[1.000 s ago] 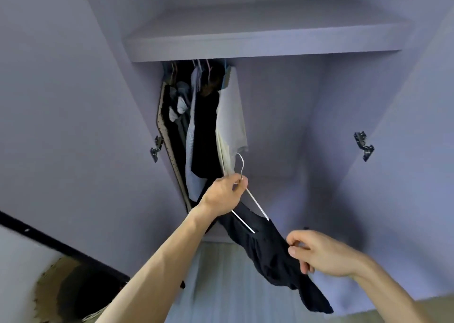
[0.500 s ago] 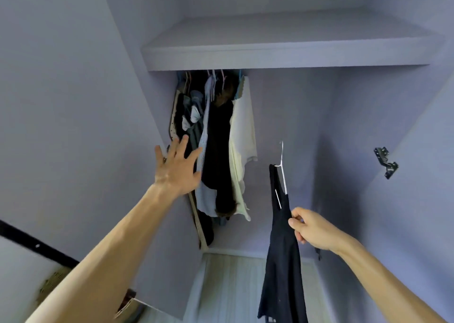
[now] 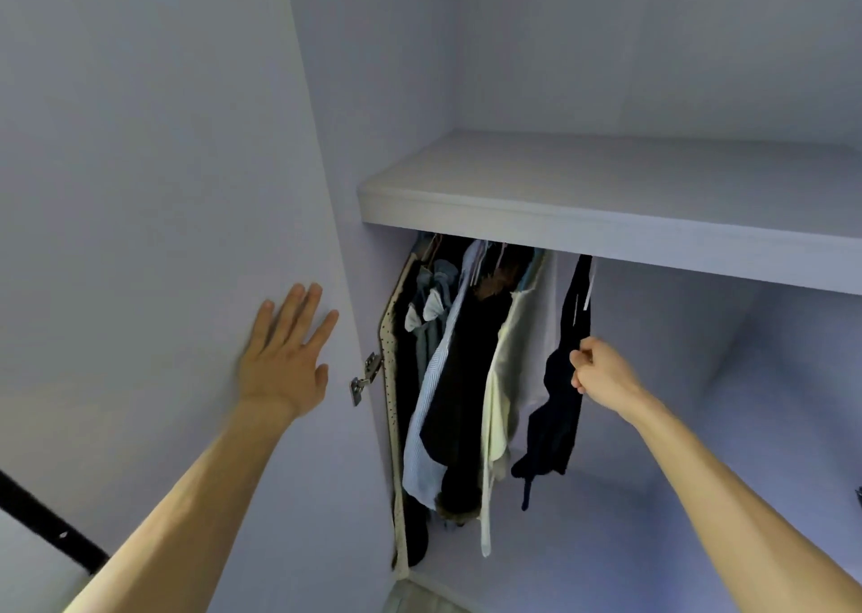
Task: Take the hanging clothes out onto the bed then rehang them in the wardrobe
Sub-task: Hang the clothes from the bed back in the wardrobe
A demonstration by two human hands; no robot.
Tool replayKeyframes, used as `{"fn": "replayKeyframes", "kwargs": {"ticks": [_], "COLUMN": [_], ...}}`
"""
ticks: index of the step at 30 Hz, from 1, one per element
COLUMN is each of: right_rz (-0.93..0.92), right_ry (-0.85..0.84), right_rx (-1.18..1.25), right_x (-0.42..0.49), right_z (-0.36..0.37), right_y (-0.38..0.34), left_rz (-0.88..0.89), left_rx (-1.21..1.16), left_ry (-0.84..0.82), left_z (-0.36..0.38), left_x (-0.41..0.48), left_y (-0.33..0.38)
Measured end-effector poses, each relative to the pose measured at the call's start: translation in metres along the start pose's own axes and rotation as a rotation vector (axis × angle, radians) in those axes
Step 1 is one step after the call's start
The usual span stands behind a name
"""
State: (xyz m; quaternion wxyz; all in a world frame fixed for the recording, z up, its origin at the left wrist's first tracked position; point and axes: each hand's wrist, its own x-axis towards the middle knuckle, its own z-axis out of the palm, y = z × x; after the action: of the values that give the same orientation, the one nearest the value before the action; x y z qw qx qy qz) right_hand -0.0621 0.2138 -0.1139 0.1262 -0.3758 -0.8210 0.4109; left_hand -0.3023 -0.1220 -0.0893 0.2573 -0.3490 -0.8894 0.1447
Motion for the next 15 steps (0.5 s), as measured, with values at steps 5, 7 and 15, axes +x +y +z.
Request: {"fn": "replayKeyframes", "kwargs": {"ticks": [5,7,15], "right_rz": [-0.022,-0.015,-0.059], "right_ry": [0.035,0.04,-0.048], "right_rx": [-0.043,-0.064,-0.278], "right_x": [0.063,0.082,0.115], "right_z": [-0.008,-0.005,0.029], "right_y": [-0.011,-0.011,0.005], "left_rz": [0.036,0.028,-0.058], "left_rx": [-0.001,0.015,0.042], "left_ry": [0.133,0.178,0.153], "left_z": [0.014,0.019,0.028], "left_x": [0.002,0.003,0.008], "left_y": [-0.005,-0.003,0.008]}}
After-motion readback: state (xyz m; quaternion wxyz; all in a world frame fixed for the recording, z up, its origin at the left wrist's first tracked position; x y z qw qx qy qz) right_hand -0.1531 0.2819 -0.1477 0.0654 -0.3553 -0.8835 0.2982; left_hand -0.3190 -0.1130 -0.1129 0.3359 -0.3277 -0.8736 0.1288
